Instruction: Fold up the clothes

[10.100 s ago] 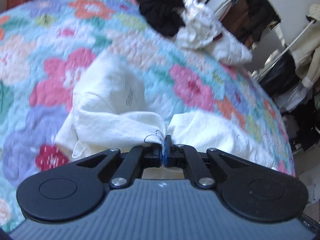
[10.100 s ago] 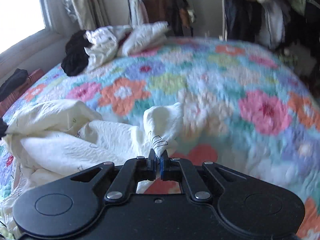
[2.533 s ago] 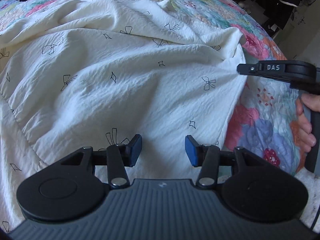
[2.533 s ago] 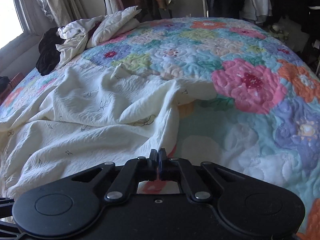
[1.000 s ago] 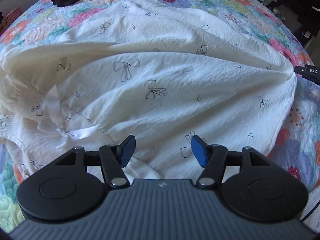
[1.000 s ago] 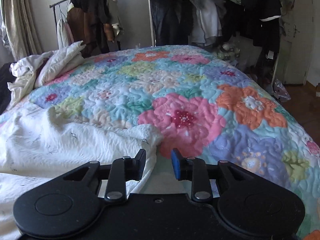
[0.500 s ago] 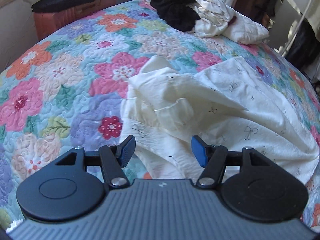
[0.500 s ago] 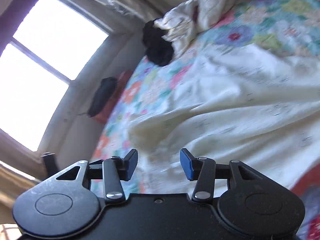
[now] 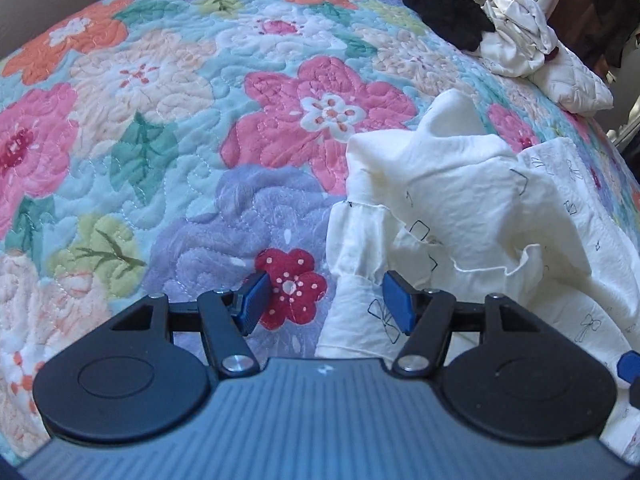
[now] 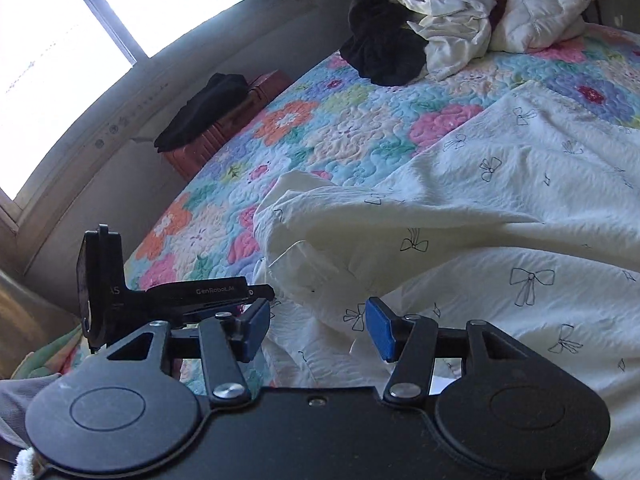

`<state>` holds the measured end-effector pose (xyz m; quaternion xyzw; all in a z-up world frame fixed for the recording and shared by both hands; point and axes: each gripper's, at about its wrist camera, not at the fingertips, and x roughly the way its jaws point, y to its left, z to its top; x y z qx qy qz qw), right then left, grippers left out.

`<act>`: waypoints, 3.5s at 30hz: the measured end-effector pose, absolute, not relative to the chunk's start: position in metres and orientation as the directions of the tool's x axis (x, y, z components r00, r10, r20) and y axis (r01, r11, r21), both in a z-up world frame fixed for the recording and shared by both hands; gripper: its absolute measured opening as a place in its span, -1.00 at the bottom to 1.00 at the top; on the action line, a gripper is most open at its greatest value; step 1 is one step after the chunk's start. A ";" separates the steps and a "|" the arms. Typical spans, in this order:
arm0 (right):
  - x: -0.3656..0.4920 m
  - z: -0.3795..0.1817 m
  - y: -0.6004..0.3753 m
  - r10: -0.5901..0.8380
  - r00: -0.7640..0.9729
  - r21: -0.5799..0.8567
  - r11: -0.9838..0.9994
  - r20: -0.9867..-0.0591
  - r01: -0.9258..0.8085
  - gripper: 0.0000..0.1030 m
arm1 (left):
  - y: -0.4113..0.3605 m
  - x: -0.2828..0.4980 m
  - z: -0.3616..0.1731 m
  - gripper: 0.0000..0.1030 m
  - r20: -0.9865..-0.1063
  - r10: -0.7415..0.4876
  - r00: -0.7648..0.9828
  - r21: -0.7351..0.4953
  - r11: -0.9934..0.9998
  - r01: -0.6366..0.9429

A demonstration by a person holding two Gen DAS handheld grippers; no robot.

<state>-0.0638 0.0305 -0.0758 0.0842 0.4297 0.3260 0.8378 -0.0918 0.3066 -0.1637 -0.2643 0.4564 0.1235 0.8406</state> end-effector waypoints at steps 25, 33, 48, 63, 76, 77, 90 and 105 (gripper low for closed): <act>-0.054 -0.088 0.020 0.480 0.438 0.304 0.859 -0.760 -0.413 0.14 | 0.311 -0.159 -0.112 -0.31 -0.795 0.099 0.599 -0.303 0.790 -0.533; -0.076 -0.040 0.017 0.449 0.418 0.249 0.857 -0.790 -0.451 0.17 | 0.308 -0.168 -0.069 -0.10 -0.721 -0.037 0.692 -0.364 0.870 -0.332; 0.007 -0.048 0.057 0.503 0.432 0.412 0.863 -0.749 -0.290 0.27 | 0.318 -0.023 -0.111 0.74 -0.757 0.144 0.637 -0.063 0.955 -0.291; 0.125 -0.119 0.105 0.289 0.424 0.247 0.957 -0.858 -0.152 0.28 | 0.324 0.002 -0.165 0.85 -0.797 -0.026 0.603 -0.214 0.946 -0.242; 0.131 -0.137 0.071 0.358 0.564 0.302 0.933 -0.744 -0.195 -0.95 | 0.332 -0.017 -0.124 -1.00 -0.630 0.083 0.772 -0.212 0.938 -0.274; 0.125 -0.129 0.060 0.373 0.606 0.323 0.926 -0.703 -0.195 -0.95 | 0.337 -0.023 -0.114 -1.00 -0.600 0.094 0.794 -0.229 0.931 -0.283; 0.068 -0.118 -0.012 0.293 0.634 0.266 0.954 -0.716 -0.141 -0.95 | 0.342 -0.011 -0.148 0.04 -0.708 0.017 0.706 -0.264 0.921 -0.287; 0.043 -0.089 -0.002 0.186 0.625 0.148 0.982 -0.758 -0.114 -0.76 | 0.318 -0.003 -0.171 -0.93 -0.755 -0.322 0.571 -0.479 0.866 -0.145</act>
